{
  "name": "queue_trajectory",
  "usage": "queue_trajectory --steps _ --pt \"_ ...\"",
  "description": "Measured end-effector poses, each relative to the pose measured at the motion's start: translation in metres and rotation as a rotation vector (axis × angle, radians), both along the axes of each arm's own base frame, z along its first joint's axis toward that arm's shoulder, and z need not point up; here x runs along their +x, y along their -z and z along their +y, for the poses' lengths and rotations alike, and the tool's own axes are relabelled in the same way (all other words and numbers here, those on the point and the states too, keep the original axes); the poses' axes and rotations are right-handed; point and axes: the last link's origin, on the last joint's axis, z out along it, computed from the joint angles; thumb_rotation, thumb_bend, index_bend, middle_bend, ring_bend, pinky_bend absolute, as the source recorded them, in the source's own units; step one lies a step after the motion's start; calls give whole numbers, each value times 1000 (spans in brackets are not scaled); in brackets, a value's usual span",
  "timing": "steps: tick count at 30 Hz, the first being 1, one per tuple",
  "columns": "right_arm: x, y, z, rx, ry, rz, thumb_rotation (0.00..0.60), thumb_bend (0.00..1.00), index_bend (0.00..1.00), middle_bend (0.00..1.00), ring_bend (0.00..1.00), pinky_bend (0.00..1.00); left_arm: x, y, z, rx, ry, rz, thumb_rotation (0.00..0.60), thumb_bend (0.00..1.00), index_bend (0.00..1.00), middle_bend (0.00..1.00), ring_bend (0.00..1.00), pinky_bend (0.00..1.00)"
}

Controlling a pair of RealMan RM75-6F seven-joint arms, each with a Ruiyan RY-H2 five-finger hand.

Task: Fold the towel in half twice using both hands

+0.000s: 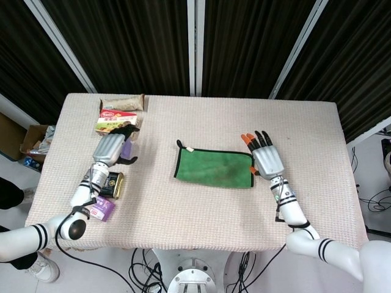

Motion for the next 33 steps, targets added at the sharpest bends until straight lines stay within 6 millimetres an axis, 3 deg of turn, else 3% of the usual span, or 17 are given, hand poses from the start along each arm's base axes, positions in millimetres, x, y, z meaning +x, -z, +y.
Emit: queue_trajectory --steps 4,14,27,33 --pt "-18 -4 13 45 -110 71 600 77 354 176 0 0 -5 -5 -9 2 -14 -28 600 208 174 107 150 165" --pt "-56 -1 4 37 -178 192 600 91 406 183 0 0 -15 -16 -24 -8 -61 -99 600 206 175 107 151 165" --pt "-52 23 2 58 -259 203 600 151 426 185 0 0 -23 -23 -24 -9 -104 -145 600 204 175 107 150 165" --pt "-50 30 1 71 -281 229 600 215 486 215 3 0 -24 -25 -24 -4 -107 -155 600 201 176 107 150 165"
